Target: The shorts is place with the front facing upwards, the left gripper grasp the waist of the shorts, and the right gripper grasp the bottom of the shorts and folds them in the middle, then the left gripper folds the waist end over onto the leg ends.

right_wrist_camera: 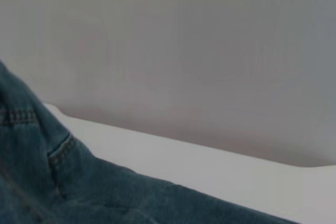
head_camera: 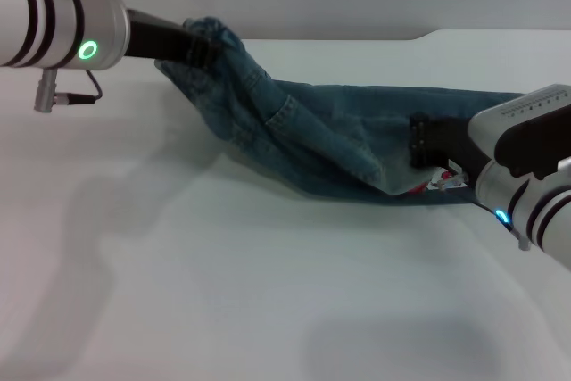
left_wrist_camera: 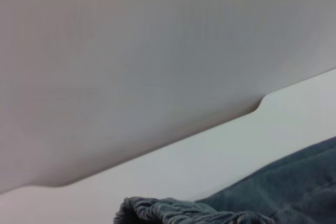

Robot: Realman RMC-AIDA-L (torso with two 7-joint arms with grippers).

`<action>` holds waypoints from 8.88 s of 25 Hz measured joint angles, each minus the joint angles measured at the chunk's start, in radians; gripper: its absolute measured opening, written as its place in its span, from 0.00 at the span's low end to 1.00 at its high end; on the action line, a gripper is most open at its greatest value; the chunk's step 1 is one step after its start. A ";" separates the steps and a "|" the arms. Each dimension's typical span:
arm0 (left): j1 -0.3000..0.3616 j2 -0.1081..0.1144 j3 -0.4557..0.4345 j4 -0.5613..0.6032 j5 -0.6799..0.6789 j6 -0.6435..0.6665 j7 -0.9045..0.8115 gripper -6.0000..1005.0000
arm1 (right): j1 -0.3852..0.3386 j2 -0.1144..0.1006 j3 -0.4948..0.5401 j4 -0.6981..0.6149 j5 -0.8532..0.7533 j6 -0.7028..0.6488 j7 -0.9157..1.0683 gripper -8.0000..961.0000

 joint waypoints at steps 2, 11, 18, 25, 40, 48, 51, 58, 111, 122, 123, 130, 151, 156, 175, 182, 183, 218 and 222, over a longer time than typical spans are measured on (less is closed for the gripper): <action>0.000 0.000 0.004 -0.012 -0.002 0.001 0.000 0.17 | 0.015 0.001 -0.007 -0.021 0.001 -0.008 0.008 0.01; 0.006 -0.001 0.025 -0.073 -0.020 0.020 0.000 0.15 | 0.067 0.002 -0.041 -0.084 0.010 -0.044 0.058 0.01; 0.019 0.000 0.049 -0.118 -0.060 0.064 0.009 0.15 | 0.157 0.004 -0.124 -0.173 0.011 -0.080 0.157 0.01; 0.042 0.001 0.076 -0.157 -0.074 0.103 0.010 0.15 | 0.199 0.007 -0.154 -0.210 0.011 -0.103 0.195 0.01; 0.041 0.001 0.118 -0.168 -0.127 0.138 0.038 0.15 | 0.279 0.010 -0.288 -0.253 0.011 -0.181 0.346 0.01; 0.059 0.002 0.133 -0.172 -0.149 0.155 0.049 0.15 | 0.287 0.015 -0.286 -0.270 0.011 -0.202 0.382 0.01; 0.064 0.002 0.134 -0.174 -0.149 0.157 0.050 0.15 | 0.241 0.010 -0.194 -0.283 0.010 -0.221 0.364 0.01; 0.086 0.003 0.133 -0.189 -0.149 0.160 0.050 0.15 | 0.156 0.002 -0.027 -0.293 0.000 -0.262 0.291 0.01; 0.096 0.001 0.192 -0.302 -0.184 0.222 0.101 0.15 | 0.316 0.014 -0.200 -0.415 0.075 -0.269 0.422 0.01; 0.112 0.002 0.222 -0.289 -0.186 0.241 0.101 0.15 | 0.233 0.006 0.109 -0.488 0.075 -0.354 0.260 0.01; 0.115 0.002 0.227 -0.289 -0.186 0.245 0.105 0.15 | 0.224 0.005 0.133 -0.489 0.075 -0.357 0.252 0.01; 0.112 0.002 0.250 -0.288 -0.186 0.253 0.118 0.15 | 0.182 0.006 0.147 -0.481 0.074 -0.361 0.241 0.01; 0.106 0.002 0.278 -0.287 -0.186 0.257 0.129 0.15 | 0.190 0.010 0.029 -0.489 0.162 -0.354 0.251 0.01; 0.106 0.001 0.292 -0.285 -0.186 0.258 0.130 0.15 | 0.189 0.010 0.029 -0.489 0.163 -0.354 0.251 0.01; 0.096 0.000 0.385 -0.147 -0.287 0.400 0.191 0.23 | 0.077 0.008 0.167 -0.454 0.166 -0.535 0.151 0.01; 0.085 -0.002 0.493 -0.009 -0.344 0.613 0.308 0.27 | -0.233 -0.008 0.318 -0.149 0.135 -0.639 0.053 0.01; 0.080 -0.002 0.514 0.017 -0.345 0.655 0.322 0.27 | -0.258 -0.006 0.322 -0.131 0.127 -0.638 0.053 0.01; 0.367 0.005 0.601 0.126 -0.344 1.308 0.468 0.85 | -0.399 0.002 0.246 -0.026 0.077 -0.756 0.004 0.01; 0.374 0.004 0.611 0.158 -0.346 1.342 0.466 0.85 | -0.390 0.000 0.240 -0.040 0.077 -0.769 -0.006 0.01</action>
